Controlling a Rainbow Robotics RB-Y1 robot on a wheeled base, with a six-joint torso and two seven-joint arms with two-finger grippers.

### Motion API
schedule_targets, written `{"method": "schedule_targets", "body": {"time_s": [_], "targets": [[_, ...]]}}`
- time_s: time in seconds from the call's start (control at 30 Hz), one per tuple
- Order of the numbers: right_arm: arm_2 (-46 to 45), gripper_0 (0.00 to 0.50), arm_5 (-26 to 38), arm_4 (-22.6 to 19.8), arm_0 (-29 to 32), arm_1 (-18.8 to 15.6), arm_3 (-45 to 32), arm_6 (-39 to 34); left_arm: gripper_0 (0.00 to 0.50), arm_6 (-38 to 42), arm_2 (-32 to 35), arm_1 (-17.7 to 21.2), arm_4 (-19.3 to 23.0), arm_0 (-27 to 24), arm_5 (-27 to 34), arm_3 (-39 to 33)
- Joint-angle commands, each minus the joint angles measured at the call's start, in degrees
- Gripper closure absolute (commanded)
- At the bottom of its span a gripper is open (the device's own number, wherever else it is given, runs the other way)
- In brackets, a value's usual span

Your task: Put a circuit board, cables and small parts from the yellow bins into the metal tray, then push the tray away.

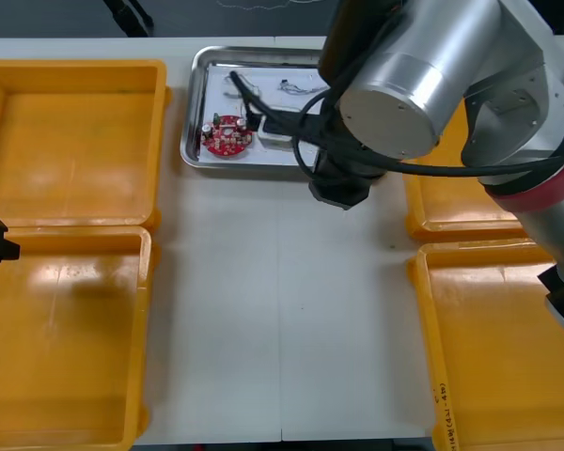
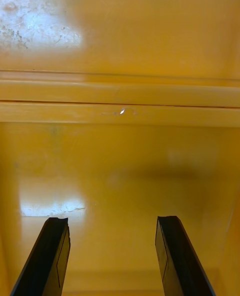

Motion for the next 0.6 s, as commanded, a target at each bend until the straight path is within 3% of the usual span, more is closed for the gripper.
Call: {"method": "schedule_targets", "body": {"time_s": [0.03, 0.2, 0.6], "targets": [[-6.68, 0.000, 2.30, -1.67, 4.79, -3.95, -5.44, -5.73, 0.000, 0.25, -0.39, 2.42, 0.46, 0.91, 0.35, -1.76], [-12.04, 0.000, 4.72, -2.82, 9.89, -6.06, -10.89, -10.56, 0.000, 0.25, -0.39, 2.42, 0.46, 0.91, 0.35, -1.76], [-26.63, 0.000, 4.72, -9.93, 23.95, -12.22, -19.68, -20.14, 0.000, 0.25, -0.39, 2.42, 0.46, 0.91, 0.35, -1.76]]}}
